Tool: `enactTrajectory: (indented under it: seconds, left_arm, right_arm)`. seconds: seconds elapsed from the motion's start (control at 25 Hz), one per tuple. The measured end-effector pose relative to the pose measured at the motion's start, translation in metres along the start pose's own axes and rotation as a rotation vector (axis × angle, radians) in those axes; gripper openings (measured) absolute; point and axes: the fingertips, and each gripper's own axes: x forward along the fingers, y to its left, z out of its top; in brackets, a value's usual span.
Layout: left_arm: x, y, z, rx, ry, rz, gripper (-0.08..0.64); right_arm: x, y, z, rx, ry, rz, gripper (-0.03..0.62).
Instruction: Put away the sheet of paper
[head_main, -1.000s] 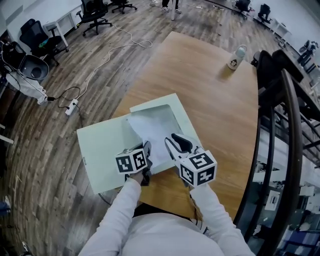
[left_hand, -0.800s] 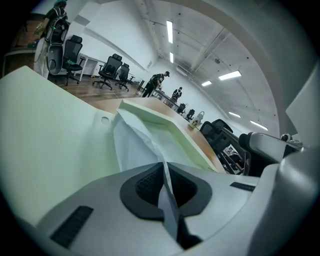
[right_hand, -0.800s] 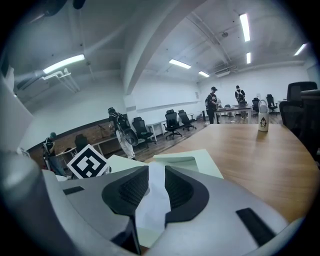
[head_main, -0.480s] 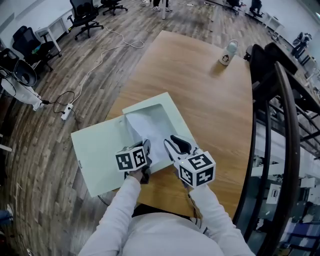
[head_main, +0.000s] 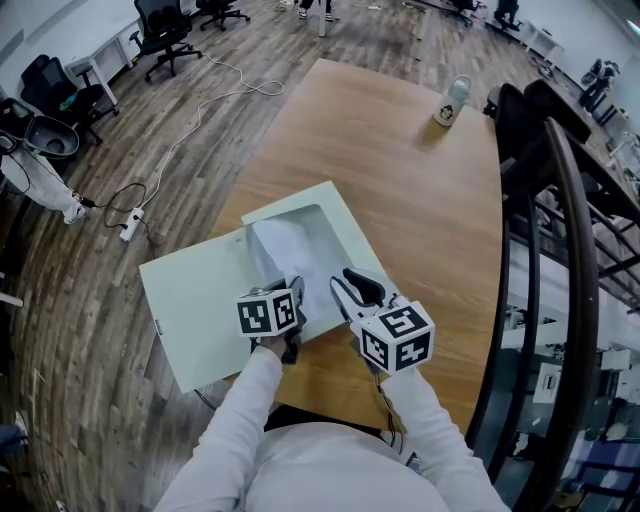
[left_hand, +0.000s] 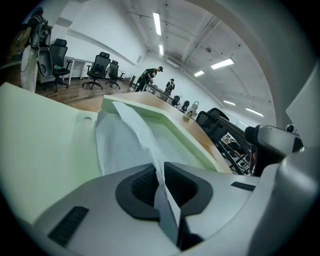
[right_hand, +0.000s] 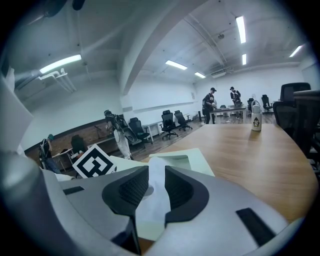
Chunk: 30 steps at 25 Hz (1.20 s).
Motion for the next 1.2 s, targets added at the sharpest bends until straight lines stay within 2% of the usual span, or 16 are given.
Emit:
enactTrajectory:
  seconds: [0.28, 0.4, 0.6, 0.76, 0.88, 1.0, 1.2]
  left_arm:
    - [-0.007, -0.001, -0.001, 0.076, 0.012, 0.012, 0.143]
    - [-0.016, 0.003, 0.002, 0.098, -0.008, 0.043, 0.160]
    - [-0.035, 0.014, 0.009, 0.121, -0.067, 0.111, 0.161]
    - [-0.051, 0.016, 0.017, 0.151, -0.105, 0.136, 0.160]
    - [-0.063, 0.012, 0.022, 0.195, -0.136, 0.141, 0.153]
    - [-0.077, 0.007, 0.030, 0.243, -0.177, 0.143, 0.114]
    - [-0.094, -0.011, 0.043, 0.308, -0.243, 0.112, 0.071]
  right_arm:
    - [0.000, 0.005, 0.005, -0.004, -0.014, 0.008, 0.127]
    - [0.000, 0.010, 0.006, -0.016, -0.017, 0.013, 0.127]
    - [-0.003, 0.016, 0.004, -0.014, -0.023, 0.024, 0.127]
    - [-0.006, 0.019, 0.007, -0.015, -0.029, 0.032, 0.127]
    - [-0.008, 0.024, 0.007, -0.017, -0.038, 0.036, 0.127]
    - [-0.010, 0.028, 0.007, -0.017, -0.043, 0.038, 0.126]
    - [-0.015, 0.028, 0.006, -0.021, -0.058, 0.033, 0.124]
